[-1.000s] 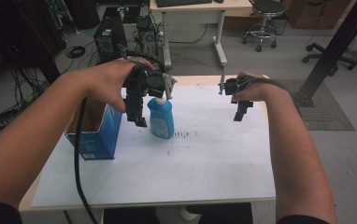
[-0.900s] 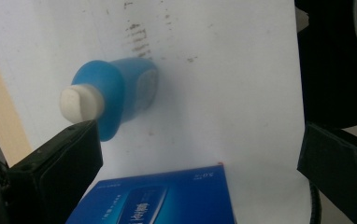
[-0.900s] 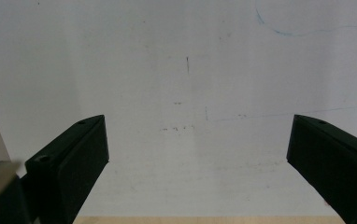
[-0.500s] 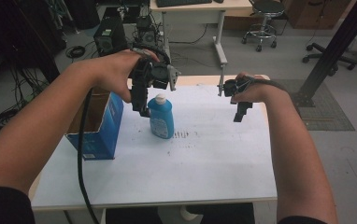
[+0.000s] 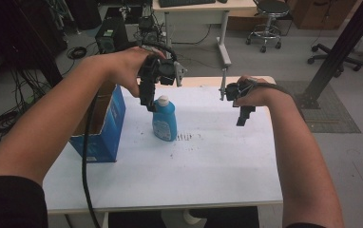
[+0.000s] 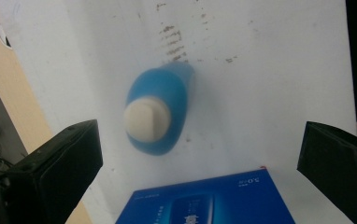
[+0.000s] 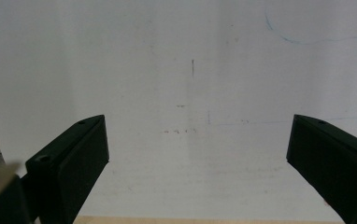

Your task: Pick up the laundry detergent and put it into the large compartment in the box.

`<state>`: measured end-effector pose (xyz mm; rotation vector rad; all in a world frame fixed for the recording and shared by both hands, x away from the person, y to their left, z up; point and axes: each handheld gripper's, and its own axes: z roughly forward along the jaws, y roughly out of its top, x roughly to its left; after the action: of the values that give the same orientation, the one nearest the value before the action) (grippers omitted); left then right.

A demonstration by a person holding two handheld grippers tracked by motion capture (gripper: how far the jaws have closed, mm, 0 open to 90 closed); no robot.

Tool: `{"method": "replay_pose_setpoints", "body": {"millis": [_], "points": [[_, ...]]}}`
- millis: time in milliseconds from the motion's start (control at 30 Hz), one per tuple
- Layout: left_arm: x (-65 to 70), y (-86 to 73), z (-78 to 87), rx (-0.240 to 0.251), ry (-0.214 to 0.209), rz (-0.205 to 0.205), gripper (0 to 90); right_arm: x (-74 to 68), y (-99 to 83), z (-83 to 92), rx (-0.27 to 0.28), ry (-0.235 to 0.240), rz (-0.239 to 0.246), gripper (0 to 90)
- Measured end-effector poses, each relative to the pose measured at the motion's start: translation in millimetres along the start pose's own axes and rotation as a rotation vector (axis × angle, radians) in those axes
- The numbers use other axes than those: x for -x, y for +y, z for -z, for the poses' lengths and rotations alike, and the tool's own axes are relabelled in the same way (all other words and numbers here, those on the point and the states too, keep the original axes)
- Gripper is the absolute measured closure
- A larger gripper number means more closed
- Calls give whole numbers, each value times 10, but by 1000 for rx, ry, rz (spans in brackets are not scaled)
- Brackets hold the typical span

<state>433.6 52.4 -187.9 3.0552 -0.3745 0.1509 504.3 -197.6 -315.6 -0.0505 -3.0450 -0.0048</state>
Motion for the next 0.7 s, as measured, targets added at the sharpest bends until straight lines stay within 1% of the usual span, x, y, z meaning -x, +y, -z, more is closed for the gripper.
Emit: {"method": "replay_pose_setpoints", "body": {"millis": [167, 233, 333, 433, 500, 567, 700], "points": [[-42, 39, -62, 2, -10, -18, 2, -6, -26, 26, 8, -4, -5, 55], [-46, 41, -75, 4, -13, -14, 2, -3, -38, 32, 10, -7, -6, 55], [-93, 43, -129, -3, -16, -22, 2, -7, -60, 38, 3, -8, -15, 55], [-133, 26, -175, -7, -15, -19, 2, -5, -76, 31, 8, -8, -10, 55], [-146, 18, -192, -6, -13, -18, 2, -7, -82, 31, 7, -8, -12, 55], [-182, -9, -244, -10, -11, -14, 2, -6, -95, 26, 2, -7, -16, 55], [-203, -33, -290, -16, -11, -10, 2, -2, -98, 15, -1, -5, -19, 55]]}}
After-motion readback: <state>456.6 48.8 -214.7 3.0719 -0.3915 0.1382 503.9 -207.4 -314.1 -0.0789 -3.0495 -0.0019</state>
